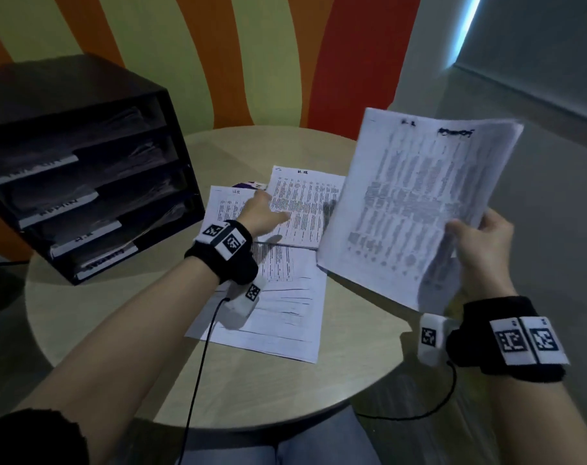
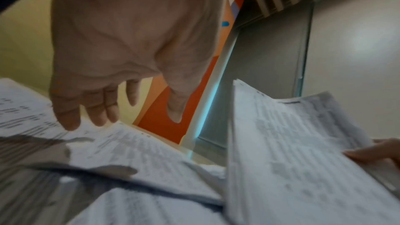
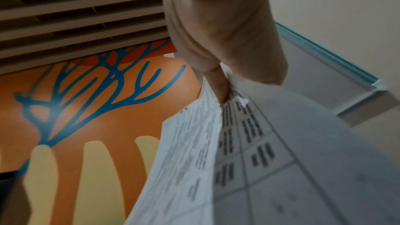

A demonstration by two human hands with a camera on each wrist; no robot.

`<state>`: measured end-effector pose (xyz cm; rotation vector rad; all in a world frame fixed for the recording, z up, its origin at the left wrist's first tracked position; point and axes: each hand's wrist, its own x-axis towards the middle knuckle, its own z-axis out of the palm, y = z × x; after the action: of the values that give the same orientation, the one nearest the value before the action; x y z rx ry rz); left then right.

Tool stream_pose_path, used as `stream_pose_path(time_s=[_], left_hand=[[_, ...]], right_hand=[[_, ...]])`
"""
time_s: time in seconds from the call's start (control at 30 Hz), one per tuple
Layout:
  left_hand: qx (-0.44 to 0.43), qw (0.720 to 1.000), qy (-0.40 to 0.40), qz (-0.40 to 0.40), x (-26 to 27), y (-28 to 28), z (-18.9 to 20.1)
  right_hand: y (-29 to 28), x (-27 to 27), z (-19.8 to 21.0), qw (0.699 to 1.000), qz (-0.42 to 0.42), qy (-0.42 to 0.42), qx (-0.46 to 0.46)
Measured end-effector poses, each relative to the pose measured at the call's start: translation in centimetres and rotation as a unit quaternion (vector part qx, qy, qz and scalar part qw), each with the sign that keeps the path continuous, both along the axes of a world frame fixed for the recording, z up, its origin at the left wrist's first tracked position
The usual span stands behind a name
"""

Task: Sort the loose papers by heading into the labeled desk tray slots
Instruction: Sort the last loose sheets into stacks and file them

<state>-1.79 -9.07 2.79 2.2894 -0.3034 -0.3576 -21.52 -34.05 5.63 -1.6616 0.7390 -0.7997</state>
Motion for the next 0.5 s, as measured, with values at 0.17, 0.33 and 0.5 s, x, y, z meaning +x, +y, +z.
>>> stream_pose_path(time_s=[0.17,0.33,0.5], left_hand=[[0.150,0.988,0.032,0.013,1.8,0.1,-1.8],[0.257,0.966,0.013,0.031,1.0,-1.8,-2.4],[0.198,0.979,-0.019,0.036,1.4,-1.7,-2.5]], right_hand=[[-2.9,-1.3,-1.0,0.995,-0.046,0.063,0.054],[-3.4,-1.2,-2.3,0.991,-0.056,0.094,0.081],[-3.0,-1.0,-2.4,0.991,-0.047,0.096,0.085]])
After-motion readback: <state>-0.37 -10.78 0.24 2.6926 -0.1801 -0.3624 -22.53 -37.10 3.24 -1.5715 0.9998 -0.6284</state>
